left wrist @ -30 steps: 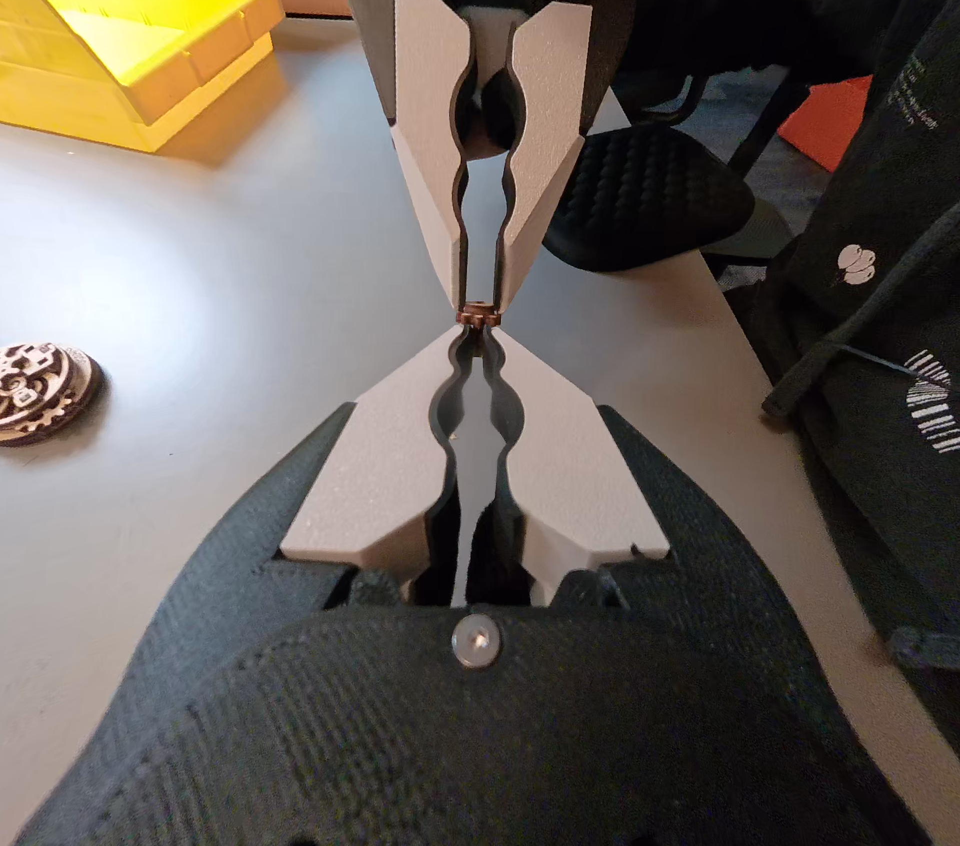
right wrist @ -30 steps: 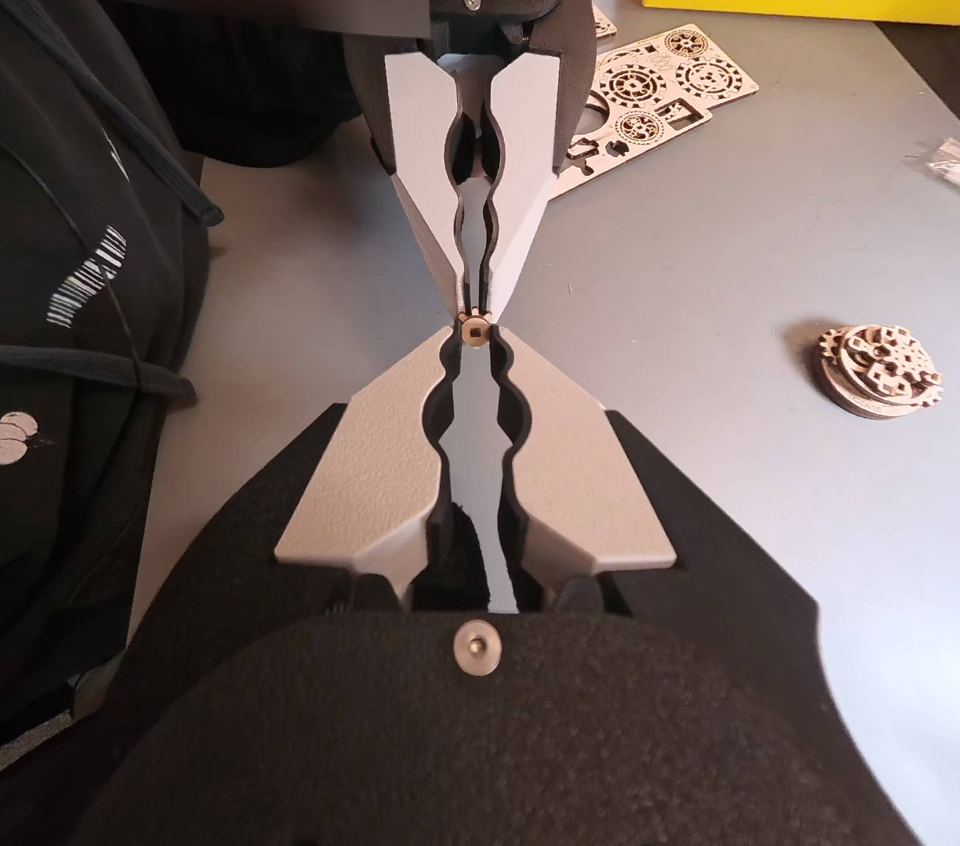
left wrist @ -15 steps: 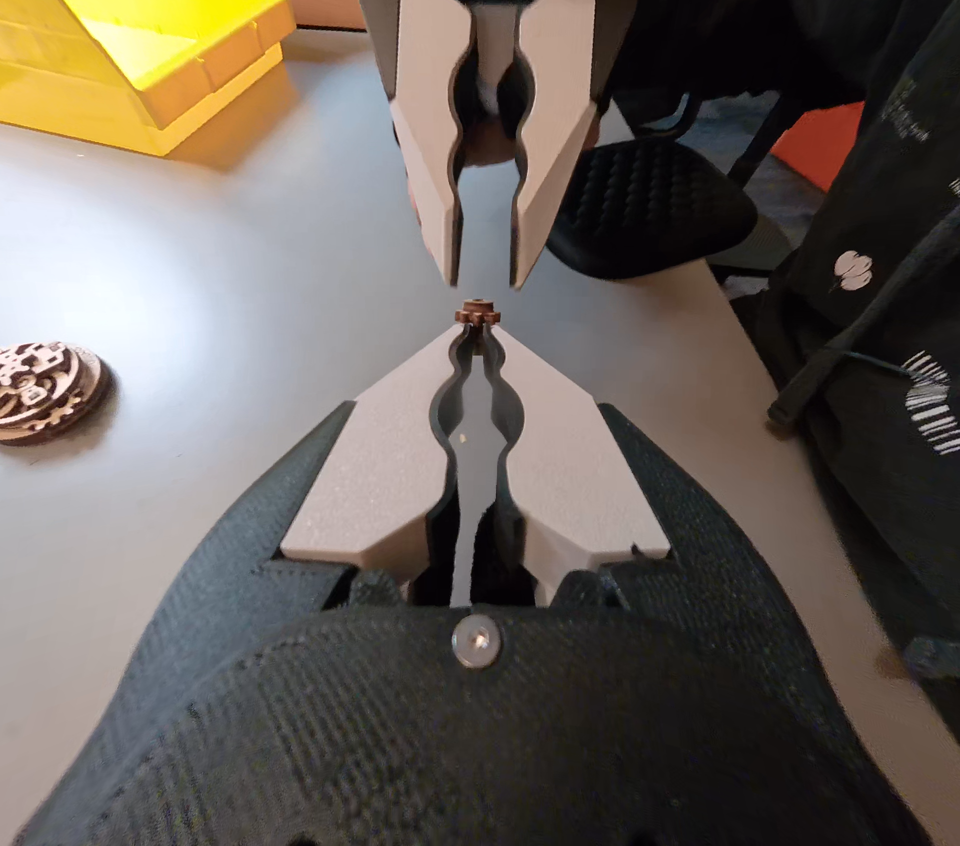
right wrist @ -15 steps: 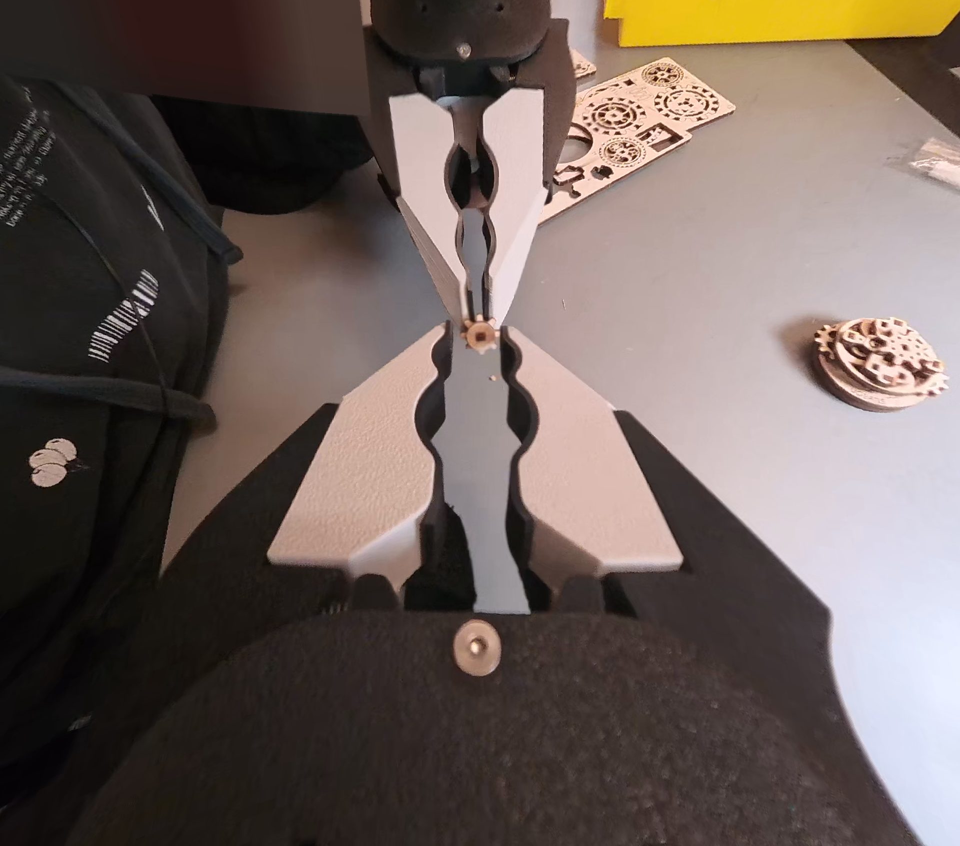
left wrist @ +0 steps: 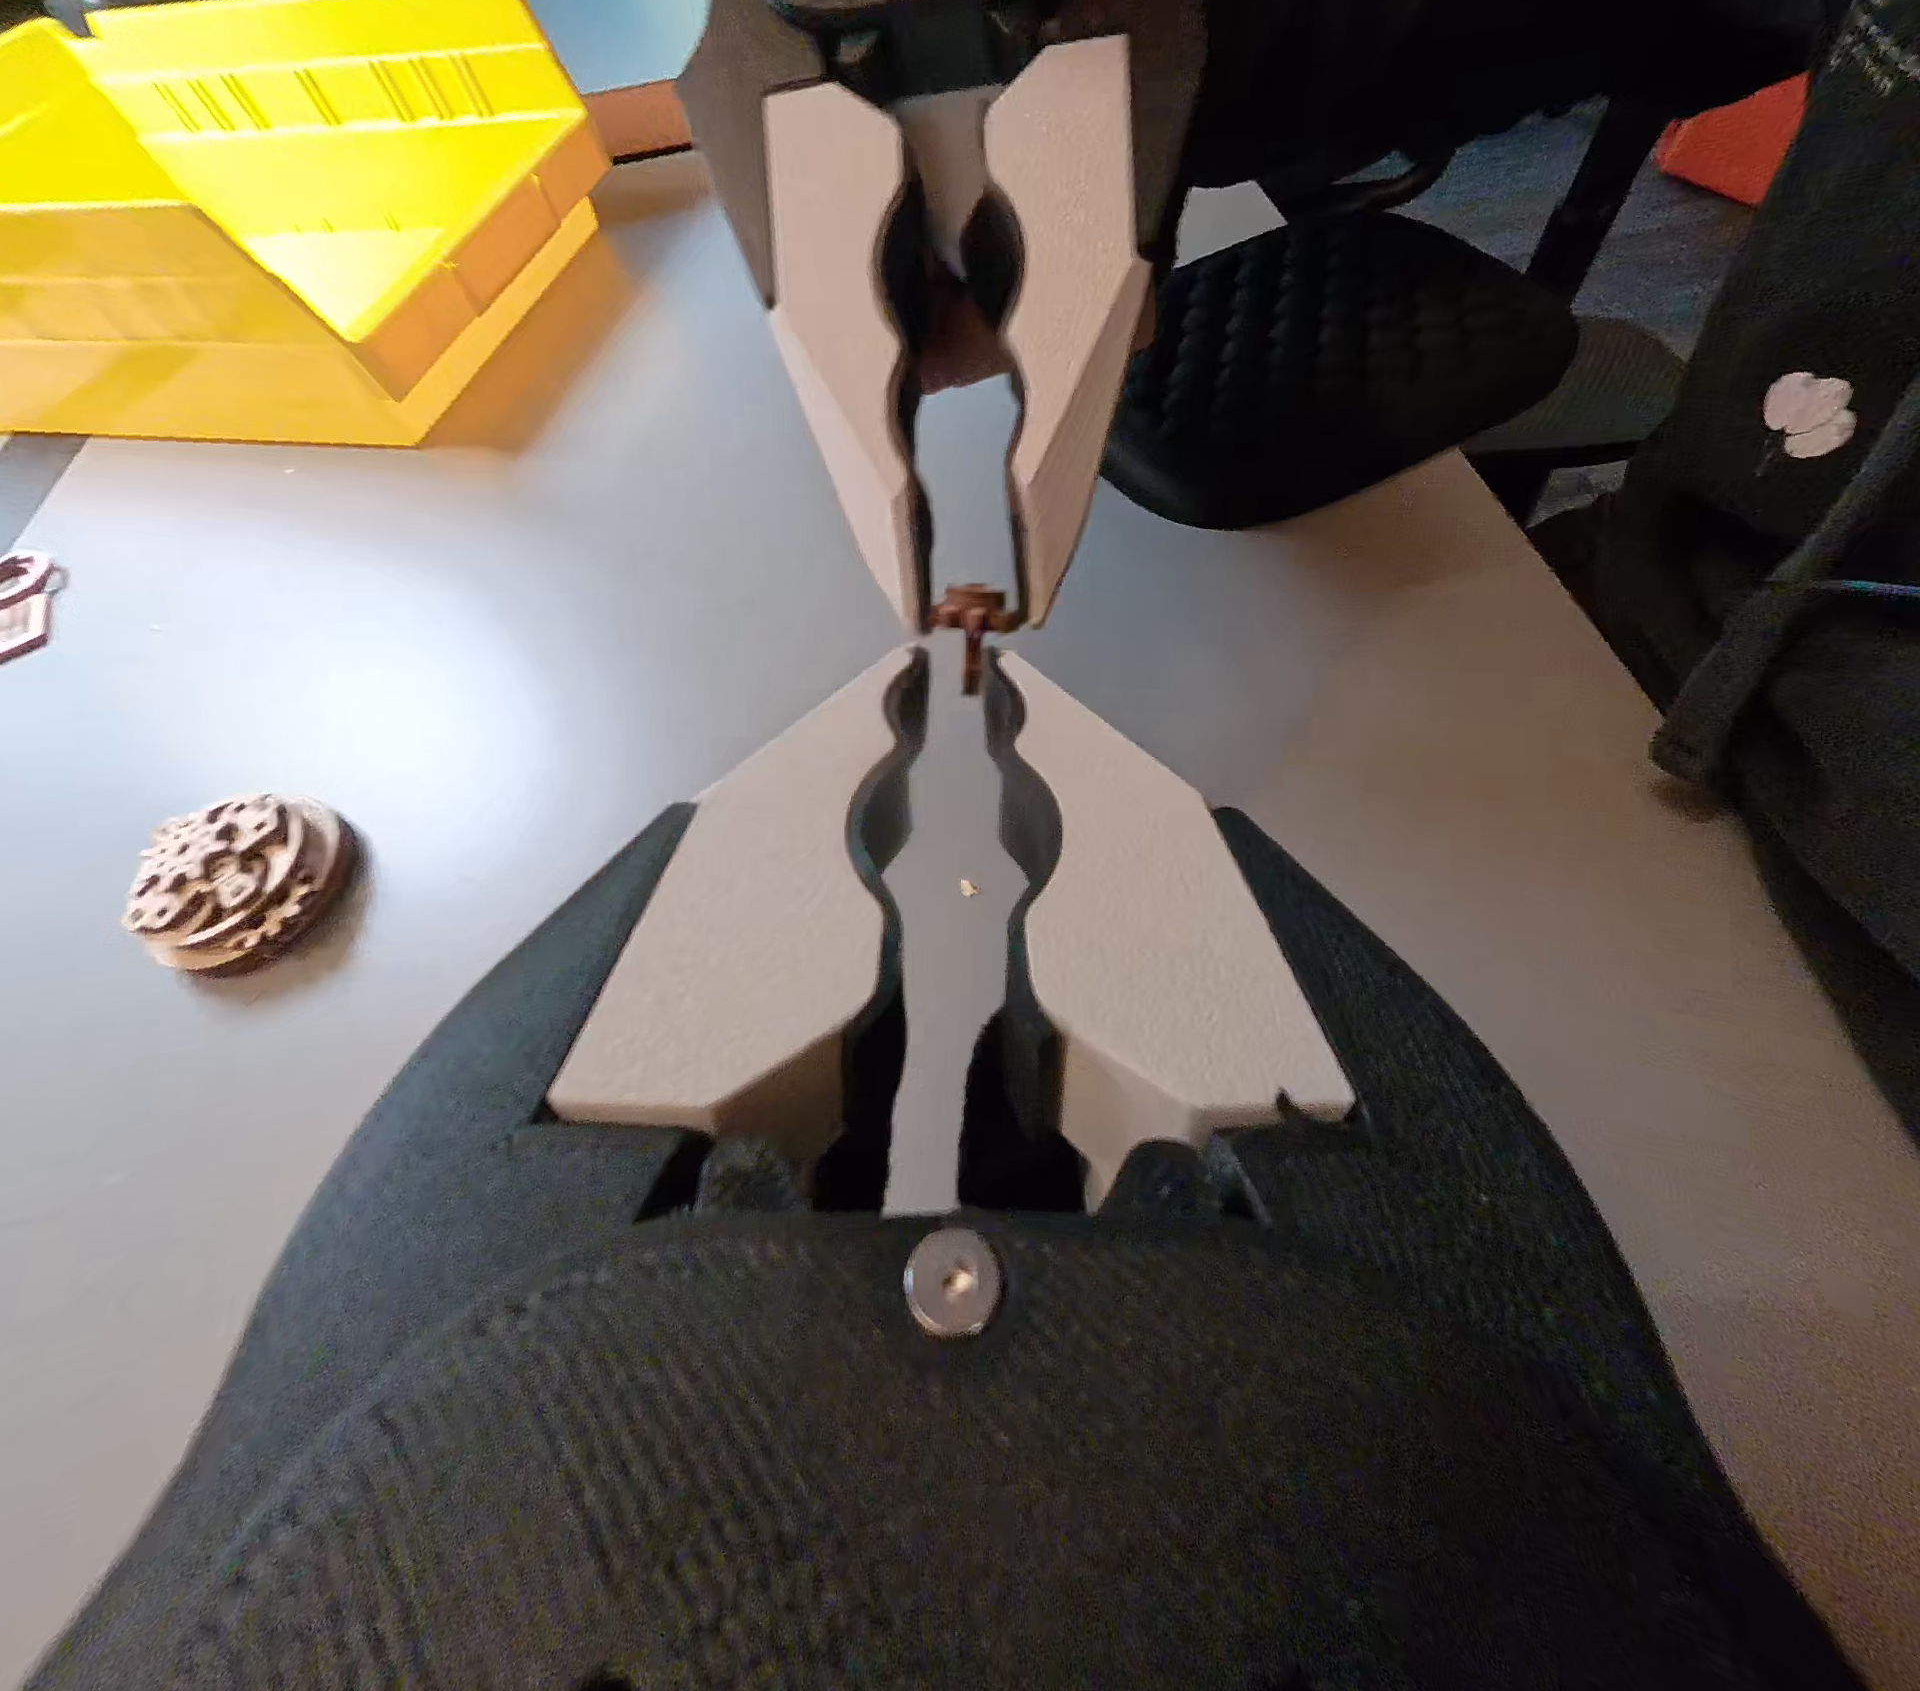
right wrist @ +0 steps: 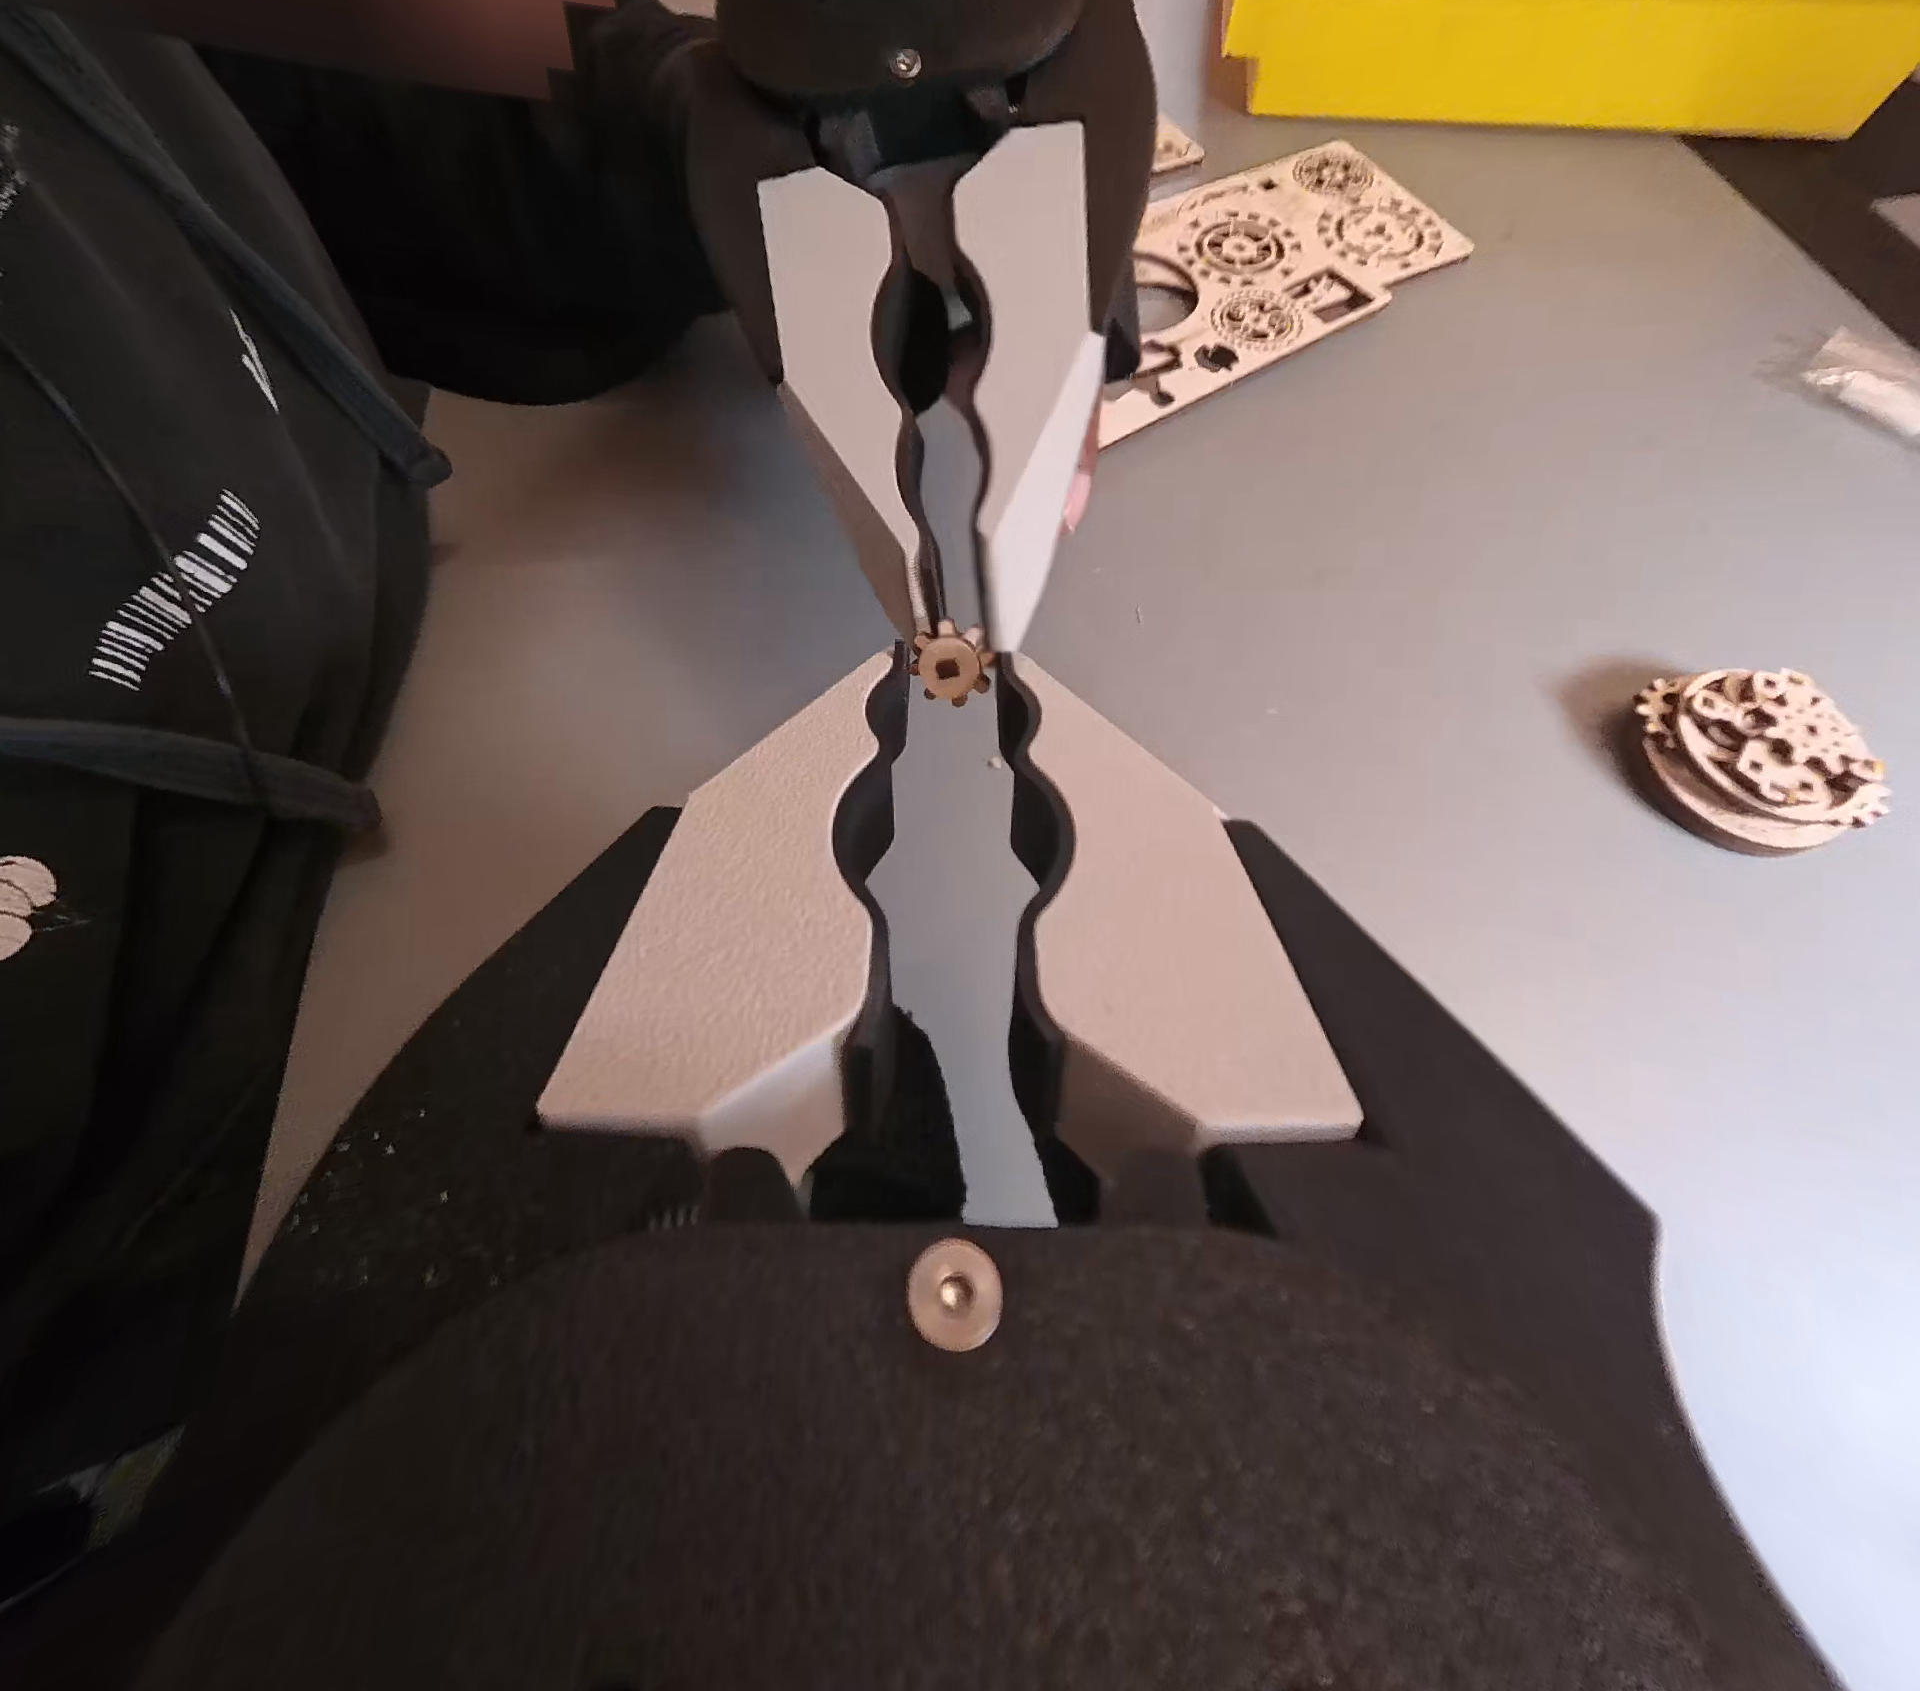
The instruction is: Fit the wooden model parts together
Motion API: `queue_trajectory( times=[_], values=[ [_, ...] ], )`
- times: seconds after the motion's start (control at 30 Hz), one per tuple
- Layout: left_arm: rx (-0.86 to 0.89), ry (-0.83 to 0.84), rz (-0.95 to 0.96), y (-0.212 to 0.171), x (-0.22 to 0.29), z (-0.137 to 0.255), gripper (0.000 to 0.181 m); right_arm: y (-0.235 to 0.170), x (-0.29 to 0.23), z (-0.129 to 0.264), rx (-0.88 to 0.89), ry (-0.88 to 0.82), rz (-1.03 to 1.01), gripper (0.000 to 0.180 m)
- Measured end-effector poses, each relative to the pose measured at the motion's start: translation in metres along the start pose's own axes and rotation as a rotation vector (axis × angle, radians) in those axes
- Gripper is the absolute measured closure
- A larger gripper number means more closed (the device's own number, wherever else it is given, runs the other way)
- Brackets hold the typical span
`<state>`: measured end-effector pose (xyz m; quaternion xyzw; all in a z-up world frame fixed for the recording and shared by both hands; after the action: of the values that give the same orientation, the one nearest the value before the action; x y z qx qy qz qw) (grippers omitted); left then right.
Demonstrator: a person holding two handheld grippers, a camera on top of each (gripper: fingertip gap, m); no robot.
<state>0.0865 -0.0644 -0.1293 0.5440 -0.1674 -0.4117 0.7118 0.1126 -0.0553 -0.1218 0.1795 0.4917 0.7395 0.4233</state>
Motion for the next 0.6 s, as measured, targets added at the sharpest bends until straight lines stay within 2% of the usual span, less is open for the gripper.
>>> queue_trajectory(
  times=[0.1, 0.17, 0.33, 0.43, 0.5, 0.6],
  values=[
    [0.008, 0.009, 0.054, -0.002, -0.009, 0.005, 0.158, -0.001, 0.001, 0.005, -0.006, -0.078, 0.096, 0.165],
    [0.001, -0.041, 0.194, -0.006, -0.014, 0.007, 0.156, -0.006, 0.005, 0.007, -0.055, -0.173, 0.199, 0.166],
    [-0.044, -0.227, 0.804, -0.017, -0.026, 0.000, 0.159, -0.004, 0.025, 0.011, -0.253, -0.565, 0.660, 0.165],
    [0.117, -0.306, 1.108, -0.006, -0.043, 0.004, 0.161, 0.000, 0.028, 0.007, -0.313, -0.695, 0.882, 0.165],
    [0.173, -0.339, 1.215, -0.004, -0.050, 0.006, 0.161, 0.003, 0.029, 0.005, -0.307, -0.739, 0.960, 0.166],
    [0.186, -0.347, 1.256, -0.004, -0.051, 0.004, 0.165, 0.004, 0.030, 0.003, -0.319, -0.769, 1.044, 0.166]
  ],
)
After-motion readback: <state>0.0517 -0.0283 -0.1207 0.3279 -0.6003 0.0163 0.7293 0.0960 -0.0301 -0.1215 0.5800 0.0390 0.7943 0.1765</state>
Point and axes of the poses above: each gripper's, where its closed fingertips meet, z back along the fingers, y out of its top, x = y × z across the jaws, the point moved 2 cm from there along z, back along the fingers, and after that the axes turned 15 degrees about y, right-handed, at the moved point
